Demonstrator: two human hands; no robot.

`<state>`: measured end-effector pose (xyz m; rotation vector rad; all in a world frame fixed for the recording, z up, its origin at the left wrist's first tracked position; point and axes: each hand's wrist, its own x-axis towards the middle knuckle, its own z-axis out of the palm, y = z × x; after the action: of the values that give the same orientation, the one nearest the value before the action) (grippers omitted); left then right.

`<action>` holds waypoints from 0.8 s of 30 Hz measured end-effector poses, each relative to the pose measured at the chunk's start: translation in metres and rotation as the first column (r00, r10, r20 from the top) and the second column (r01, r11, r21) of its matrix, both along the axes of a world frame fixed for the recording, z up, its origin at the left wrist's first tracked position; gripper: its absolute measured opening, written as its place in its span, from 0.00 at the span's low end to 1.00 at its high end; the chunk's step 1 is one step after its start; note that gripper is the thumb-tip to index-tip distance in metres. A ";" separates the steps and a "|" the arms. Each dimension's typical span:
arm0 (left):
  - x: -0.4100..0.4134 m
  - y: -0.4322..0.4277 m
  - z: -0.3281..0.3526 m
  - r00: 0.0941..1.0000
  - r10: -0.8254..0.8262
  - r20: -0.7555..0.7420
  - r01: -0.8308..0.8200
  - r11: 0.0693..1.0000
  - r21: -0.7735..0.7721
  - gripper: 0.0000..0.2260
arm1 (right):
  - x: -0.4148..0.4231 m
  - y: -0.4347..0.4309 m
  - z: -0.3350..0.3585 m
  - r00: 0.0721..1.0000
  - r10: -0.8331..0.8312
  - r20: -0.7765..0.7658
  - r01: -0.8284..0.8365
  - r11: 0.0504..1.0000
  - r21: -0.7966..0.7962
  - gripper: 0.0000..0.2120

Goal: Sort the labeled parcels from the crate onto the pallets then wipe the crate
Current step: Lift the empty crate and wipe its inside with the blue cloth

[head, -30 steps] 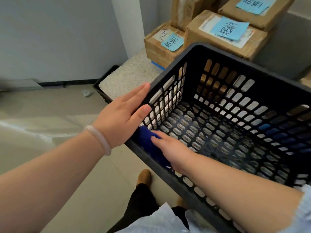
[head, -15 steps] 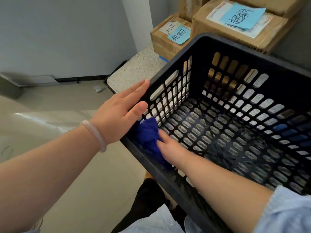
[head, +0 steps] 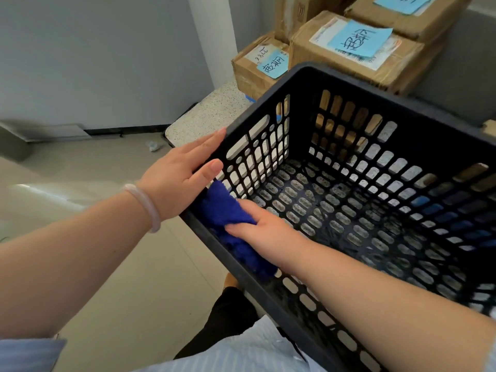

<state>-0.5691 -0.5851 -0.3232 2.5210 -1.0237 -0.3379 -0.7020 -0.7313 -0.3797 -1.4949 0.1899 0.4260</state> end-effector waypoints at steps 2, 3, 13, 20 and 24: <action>0.000 0.000 0.000 1.000 0.006 0.007 -0.006 1.000 0.010 0.30 | -0.009 -0.006 0.014 0.997 0.026 0.070 -0.028 0.999 0.038 0.16; -0.001 0.000 0.000 1.000 0.009 0.009 -0.009 1.000 0.012 0.30 | -0.013 -0.006 0.017 0.995 0.027 0.093 -0.032 0.998 0.054 0.16; -0.002 0.000 0.000 1.000 0.027 0.004 -0.027 0.999 0.040 0.29 | -0.008 -0.010 -0.099 0.956 0.221 -0.193 -0.292 0.648 -0.703 0.21; -0.005 -0.002 0.001 0.998 0.058 0.011 -0.059 0.998 0.029 0.24 | -0.018 -0.019 -0.046 0.982 0.107 -0.157 -0.151 0.943 -0.297 0.15; -0.004 -0.002 0.000 0.997 0.067 0.028 -0.069 0.996 0.064 0.27 | -0.023 -0.023 0.023 0.990 0.097 0.106 -0.090 0.993 -0.071 0.12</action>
<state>-0.5731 -0.5873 -0.3234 2.6175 -0.9477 -0.3248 -0.7246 -0.7542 -0.3566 -1.5921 0.0475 0.4150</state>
